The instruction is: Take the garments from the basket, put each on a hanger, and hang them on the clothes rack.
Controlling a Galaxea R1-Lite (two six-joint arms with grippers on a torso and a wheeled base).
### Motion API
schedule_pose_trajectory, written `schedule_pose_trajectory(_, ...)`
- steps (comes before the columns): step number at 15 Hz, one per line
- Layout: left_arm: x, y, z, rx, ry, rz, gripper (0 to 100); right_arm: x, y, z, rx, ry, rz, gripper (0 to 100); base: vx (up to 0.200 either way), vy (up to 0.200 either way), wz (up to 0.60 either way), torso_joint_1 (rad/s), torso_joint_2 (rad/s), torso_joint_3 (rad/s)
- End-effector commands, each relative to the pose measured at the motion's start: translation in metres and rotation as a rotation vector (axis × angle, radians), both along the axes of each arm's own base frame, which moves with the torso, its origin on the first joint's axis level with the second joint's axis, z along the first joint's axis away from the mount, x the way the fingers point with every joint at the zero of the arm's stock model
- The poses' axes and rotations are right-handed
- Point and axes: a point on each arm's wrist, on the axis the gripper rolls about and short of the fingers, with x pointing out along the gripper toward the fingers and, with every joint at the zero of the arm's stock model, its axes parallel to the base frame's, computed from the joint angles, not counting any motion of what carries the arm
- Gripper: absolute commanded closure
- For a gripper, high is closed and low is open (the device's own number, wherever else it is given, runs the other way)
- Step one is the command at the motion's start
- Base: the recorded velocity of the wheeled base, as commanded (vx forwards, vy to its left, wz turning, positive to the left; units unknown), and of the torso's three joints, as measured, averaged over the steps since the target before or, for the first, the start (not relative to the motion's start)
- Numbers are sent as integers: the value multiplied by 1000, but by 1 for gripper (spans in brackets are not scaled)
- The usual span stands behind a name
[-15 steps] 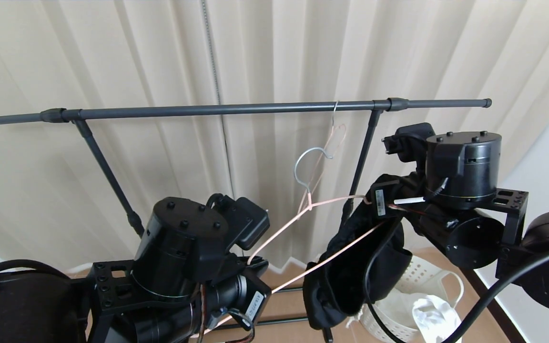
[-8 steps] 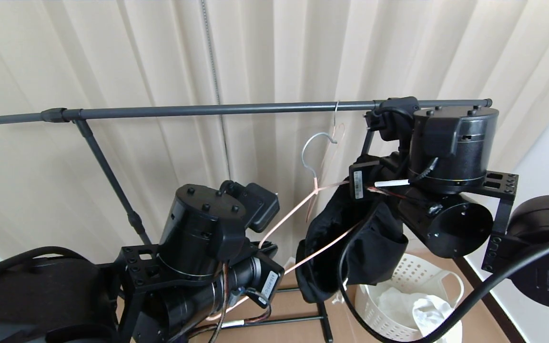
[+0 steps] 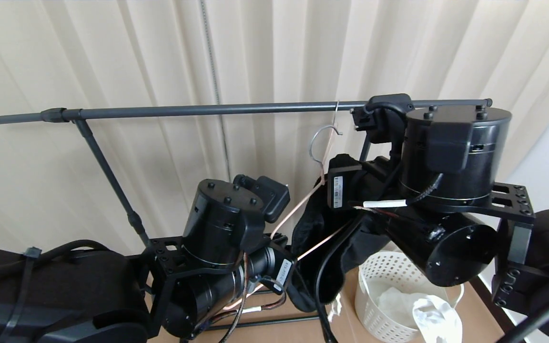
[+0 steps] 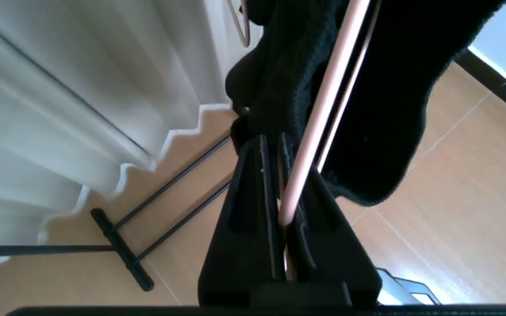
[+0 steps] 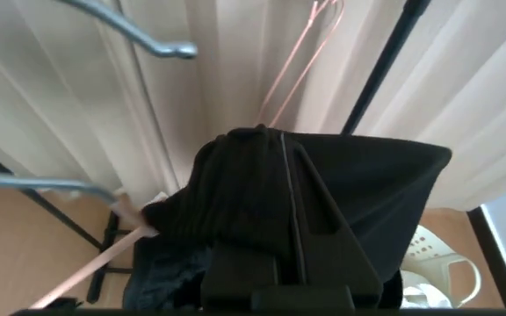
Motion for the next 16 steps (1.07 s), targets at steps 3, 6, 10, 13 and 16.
schedule_pose_trajectory(3,2,-3,-5,9,5,12,100,-16,1,14,49,-25,43,100,0,0,0,0,0,0)
schedule_pose_trajectory(6,1,-2,2,-22,-21,12,100,-16,-8,23,74,-44,24,100,0,0,0,0,0,0)
schedule_pose_trajectory(10,-4,4,17,-66,-56,9,100,-9,-19,26,76,-51,-17,100,0,0,0,0,0,0)
schedule_pose_trajectory(13,-8,8,18,-72,-62,7,100,-10,-20,28,79,-55,-21,0,0,0,0,0,0,0)
schedule_pose_trajectory(16,-10,9,16,-71,-61,4,100,-6,-26,30,84,-63,-40,0,0,0,0,0,0,0)
